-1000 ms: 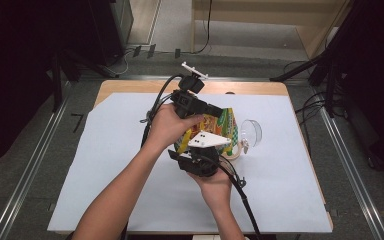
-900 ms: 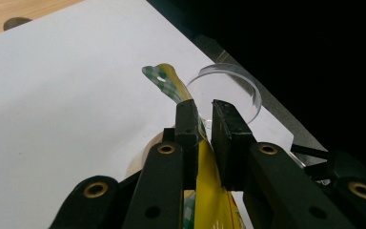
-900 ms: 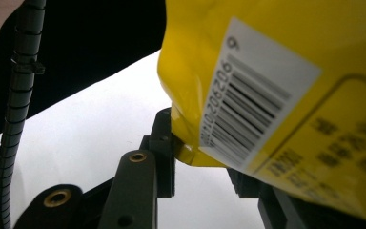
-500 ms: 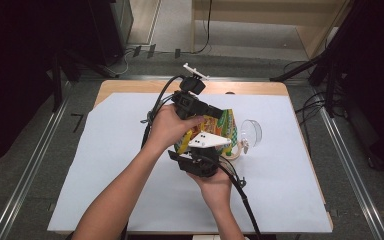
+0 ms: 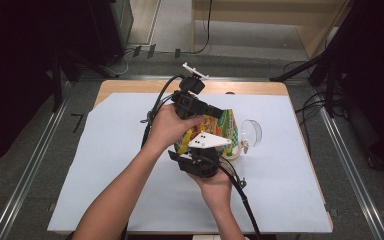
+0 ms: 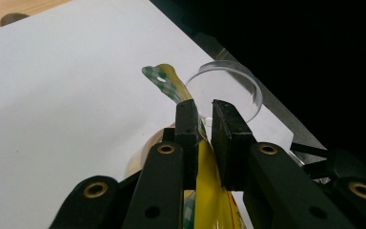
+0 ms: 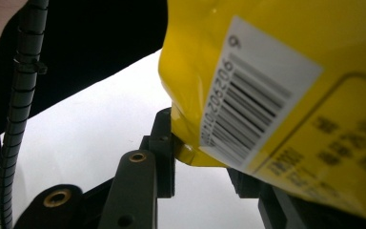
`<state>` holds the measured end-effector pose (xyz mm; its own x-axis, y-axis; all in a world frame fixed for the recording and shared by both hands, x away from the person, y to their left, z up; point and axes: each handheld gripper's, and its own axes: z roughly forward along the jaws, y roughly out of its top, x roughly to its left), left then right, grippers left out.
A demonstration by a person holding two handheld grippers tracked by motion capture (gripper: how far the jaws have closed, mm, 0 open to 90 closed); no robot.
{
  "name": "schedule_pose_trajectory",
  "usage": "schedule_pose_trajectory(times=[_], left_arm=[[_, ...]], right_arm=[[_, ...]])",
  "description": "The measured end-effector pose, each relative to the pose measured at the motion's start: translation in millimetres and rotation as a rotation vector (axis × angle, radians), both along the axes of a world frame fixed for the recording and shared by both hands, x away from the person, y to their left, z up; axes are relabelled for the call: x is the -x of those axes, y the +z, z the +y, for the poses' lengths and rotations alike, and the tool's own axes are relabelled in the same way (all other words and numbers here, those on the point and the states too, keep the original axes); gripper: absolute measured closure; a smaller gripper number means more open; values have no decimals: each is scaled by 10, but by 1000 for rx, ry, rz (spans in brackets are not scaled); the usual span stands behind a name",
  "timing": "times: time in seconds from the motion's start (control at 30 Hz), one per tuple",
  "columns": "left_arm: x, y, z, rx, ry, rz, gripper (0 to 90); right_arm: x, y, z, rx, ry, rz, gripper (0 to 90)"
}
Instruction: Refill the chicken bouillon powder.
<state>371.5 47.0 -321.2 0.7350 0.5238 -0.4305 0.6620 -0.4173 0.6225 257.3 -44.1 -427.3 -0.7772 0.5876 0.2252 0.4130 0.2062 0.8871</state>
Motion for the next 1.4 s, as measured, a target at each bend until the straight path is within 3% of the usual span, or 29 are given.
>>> schedule_pose_trajectory(times=[1.4], left_arm=[[29,12,9,-11,4,-6,815]], right_arm=[[3,-12,21,-7,3,-4,686]])
